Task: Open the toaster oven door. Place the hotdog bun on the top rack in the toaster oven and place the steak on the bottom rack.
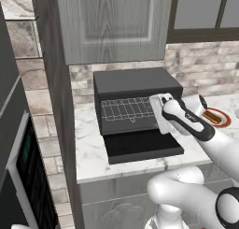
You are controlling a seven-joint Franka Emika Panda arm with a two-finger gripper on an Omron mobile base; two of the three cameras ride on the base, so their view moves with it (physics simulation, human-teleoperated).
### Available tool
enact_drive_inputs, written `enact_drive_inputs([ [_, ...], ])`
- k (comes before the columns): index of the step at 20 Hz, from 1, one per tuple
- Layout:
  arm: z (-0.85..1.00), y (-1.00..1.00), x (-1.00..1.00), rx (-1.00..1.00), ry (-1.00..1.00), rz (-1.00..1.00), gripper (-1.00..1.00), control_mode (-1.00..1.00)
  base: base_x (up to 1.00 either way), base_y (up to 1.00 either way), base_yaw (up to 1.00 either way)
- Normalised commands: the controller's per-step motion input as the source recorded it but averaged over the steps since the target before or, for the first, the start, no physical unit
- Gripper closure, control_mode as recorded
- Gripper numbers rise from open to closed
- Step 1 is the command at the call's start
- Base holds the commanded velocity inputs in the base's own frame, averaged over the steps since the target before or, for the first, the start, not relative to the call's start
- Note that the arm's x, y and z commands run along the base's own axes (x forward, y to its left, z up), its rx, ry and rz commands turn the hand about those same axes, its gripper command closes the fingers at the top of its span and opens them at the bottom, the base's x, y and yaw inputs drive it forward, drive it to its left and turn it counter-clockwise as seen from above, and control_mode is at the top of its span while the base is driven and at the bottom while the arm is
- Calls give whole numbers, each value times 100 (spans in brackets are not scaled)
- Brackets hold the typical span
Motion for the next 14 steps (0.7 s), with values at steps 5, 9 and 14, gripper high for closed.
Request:
enact_drive_inputs([
  [5, 0, 0, 5, 29, 3, -23, -100, -100, 0, 0, 0],
  [9, -21, 23, 5, 29, 0, -24, -100, -100, 0, 0, 0],
  [14, 3, 4, 11, 32, 0, -25, -100, -100, 0, 0, 0],
])
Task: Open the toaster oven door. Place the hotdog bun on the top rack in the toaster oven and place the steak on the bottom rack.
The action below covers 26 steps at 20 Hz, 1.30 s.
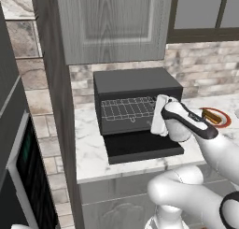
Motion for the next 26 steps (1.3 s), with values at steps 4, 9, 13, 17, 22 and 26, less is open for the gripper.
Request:
enact_drive_inputs([
  [4, 4, 0, 20, 32, 0, -17, -100, -100, 0, 0, 0],
  [9, -28, 4, 18, 27, -2, -5, -100, -100, 0, 0, 0],
  [13, 0, 6, 44, 20, -4, -10, -100, -100, 0, 0, 0],
  [17, -19, 10, 46, 14, -5, -12, -100, -100, 0, 0, 0],
  [22, -38, 8, 37, 7, -9, -11, -100, -100, 0, 0, 0],
  [26, 0, 1, 25, 9, -20, -8, -100, -100, 0, 0, 0],
])
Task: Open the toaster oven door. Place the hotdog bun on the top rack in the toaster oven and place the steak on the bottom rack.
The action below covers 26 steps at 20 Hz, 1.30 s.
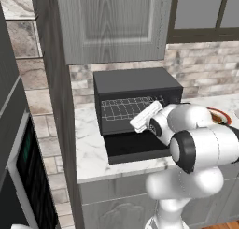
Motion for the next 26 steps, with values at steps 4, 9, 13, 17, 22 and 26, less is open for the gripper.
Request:
enact_drive_inputs([
  [4, 4, 0, 5, 4, -28, -6, -100, -100, 0, 0, 0],
  [9, 7, -2, 32, 0, -12, -5, -100, -100, 0, 0, 0],
  [13, 5, -1, 25, -13, -2, 0, -100, -100, 0, 0, 0],
  [17, 4, -13, 7, -22, -1, 0, -100, -100, 0, 0, 0],
  [22, 7, -8, 41, -14, 4, 0, -100, -100, 0, 0, 0],
  [26, -8, -1, 34, -7, 0, 0, -100, -100, 0, 0, 0],
])
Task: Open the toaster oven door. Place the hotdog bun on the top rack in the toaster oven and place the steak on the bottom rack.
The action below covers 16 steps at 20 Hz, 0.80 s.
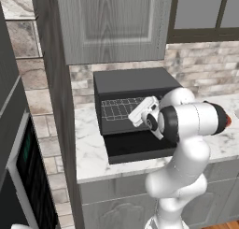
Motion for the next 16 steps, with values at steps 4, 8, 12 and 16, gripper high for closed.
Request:
enact_drive_inputs([
  [4, -28, 0, 36, 0, 5, 0, -100, -100, 0, 0, 0],
  [8, -21, 0, 42, 0, 3, 0, -100, -100, 0, 0, 0],
  [12, -21, 0, 29, 0, 3, 0, -100, -100, 0, 0, 0],
  [16, -34, 0, 1, -1, 17, 0, 100, -100, 0, 0, 0],
])
